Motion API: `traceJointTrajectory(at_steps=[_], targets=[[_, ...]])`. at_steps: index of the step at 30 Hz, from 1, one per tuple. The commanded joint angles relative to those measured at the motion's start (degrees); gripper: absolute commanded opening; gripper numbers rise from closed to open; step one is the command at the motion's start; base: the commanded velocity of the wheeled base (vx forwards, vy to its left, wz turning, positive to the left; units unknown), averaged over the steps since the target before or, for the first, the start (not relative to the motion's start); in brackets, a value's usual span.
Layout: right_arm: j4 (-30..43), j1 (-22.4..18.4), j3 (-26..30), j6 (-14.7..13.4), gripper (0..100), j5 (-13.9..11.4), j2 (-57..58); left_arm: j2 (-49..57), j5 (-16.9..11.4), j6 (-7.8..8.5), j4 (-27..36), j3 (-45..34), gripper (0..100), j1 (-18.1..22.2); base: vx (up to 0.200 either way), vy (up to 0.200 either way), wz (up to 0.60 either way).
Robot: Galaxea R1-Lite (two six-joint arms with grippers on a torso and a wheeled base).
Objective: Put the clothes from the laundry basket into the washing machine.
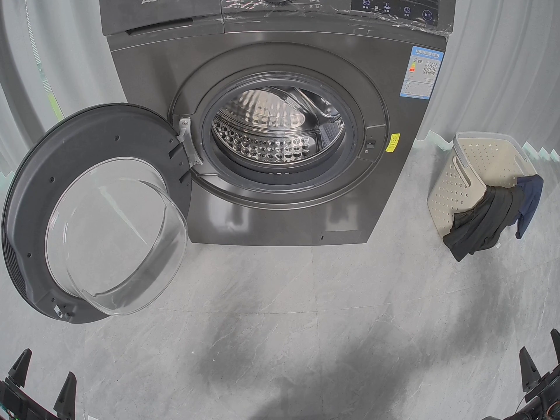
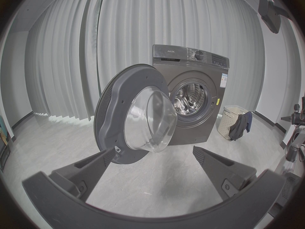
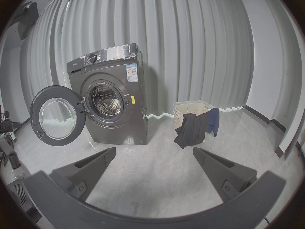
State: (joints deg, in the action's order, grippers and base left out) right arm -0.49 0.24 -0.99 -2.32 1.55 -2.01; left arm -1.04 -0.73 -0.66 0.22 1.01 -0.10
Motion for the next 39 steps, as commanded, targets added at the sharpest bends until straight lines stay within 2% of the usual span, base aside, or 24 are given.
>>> traceJointTrajectory(at_steps=[1, 24, 36, 39], targets=[[-0.04, -0.16, 0.9, 0.03, 100, 0.03, 1.48, 1.04, 0.03, -0.04, -0.04, -0.84, 100, 0.01, 0.0, -0.2, 0.0], [0.14, -0.07, 0.9, 0.47, 100, -0.23, 1.66, 1.04, 0.03, -0.13, 0.04, -0.84, 100, 0.01, 0.0, -0.2, 0.0], [0.14, -0.07, 0.9, 0.56, 100, -0.23, 1.66, 1.04, 0.03, -0.13, -0.04, -0.84, 100, 0.01, 0.0, 0.0, 0.0], [0.14, -0.07, 0.9, 0.56, 100, -0.23, 1.66, 1.04, 0.12, -0.22, -0.04, -0.84, 100, 0.01, 0.2, 0.0, 0.0]])
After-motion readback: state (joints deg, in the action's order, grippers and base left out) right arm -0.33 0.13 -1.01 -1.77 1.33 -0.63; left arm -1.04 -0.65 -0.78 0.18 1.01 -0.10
